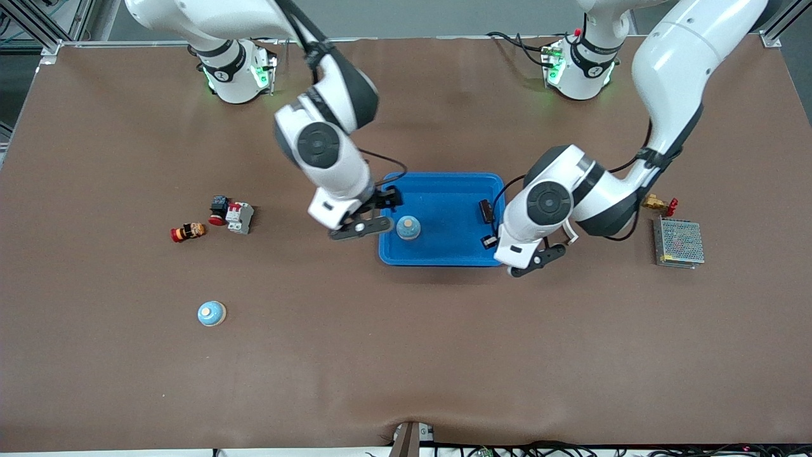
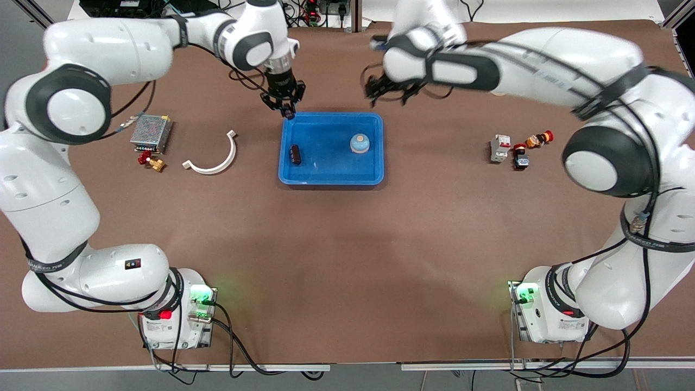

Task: Place electrolytic capacitor and blue bell in tray
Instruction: 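Release the bell into the tray while the left gripper carries the capacitor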

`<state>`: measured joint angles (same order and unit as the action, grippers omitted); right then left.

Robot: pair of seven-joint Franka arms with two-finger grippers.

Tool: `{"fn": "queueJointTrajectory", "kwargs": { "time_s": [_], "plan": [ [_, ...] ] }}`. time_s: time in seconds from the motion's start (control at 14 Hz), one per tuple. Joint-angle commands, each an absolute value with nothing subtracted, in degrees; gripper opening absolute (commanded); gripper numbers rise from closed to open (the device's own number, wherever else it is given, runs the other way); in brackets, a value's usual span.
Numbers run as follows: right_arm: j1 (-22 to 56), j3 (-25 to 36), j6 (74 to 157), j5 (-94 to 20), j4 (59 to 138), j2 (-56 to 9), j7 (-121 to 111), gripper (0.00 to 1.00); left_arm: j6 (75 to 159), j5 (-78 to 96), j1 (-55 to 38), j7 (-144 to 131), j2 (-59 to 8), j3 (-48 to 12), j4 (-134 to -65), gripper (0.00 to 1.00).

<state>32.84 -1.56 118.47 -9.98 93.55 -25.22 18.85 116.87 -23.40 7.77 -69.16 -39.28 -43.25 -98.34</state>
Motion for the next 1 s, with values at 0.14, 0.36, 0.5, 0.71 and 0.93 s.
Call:
{"fn": "queueJointTrajectory", "kwargs": {
  "time_s": [0.14,0.36,0.5,0.71,0.93],
  "plan": [
    [19.98,-2.64,116.46,-9.32,93.25,-24.96,-0.22,1.00,116.46,-24.00,1.32,-73.73,-42.71,-38.32,-95.63,0.00],
    [12.94,-2.64,116.72,-9.23,92.20,-25.40,-13.23,1.00,116.54,-23.99,1.23,-73.92,-43.94,-38.32,-94.92,0.00],
    [9.51,-2.64,117.24,-9.23,91.58,-27.06,-19.48,1.00,116.54,-23.99,1.23,-73.92,-44.64,-38.32,-94.92,0.00],
    [6.60,-2.64,119.08,-9.14,91.23,-29.79,-26.34,1.00,117.50,-24.17,1.23,-73.83,-46.49,-38.32,-94.83,0.00],
    [4.58,-2.64,123.92,-9.23,91.32,-33.21,-33.38,1.00,118.56,-24.26,1.23,-73.83,-47.02,-38.23,-94.83,0.00]
  ]
}}
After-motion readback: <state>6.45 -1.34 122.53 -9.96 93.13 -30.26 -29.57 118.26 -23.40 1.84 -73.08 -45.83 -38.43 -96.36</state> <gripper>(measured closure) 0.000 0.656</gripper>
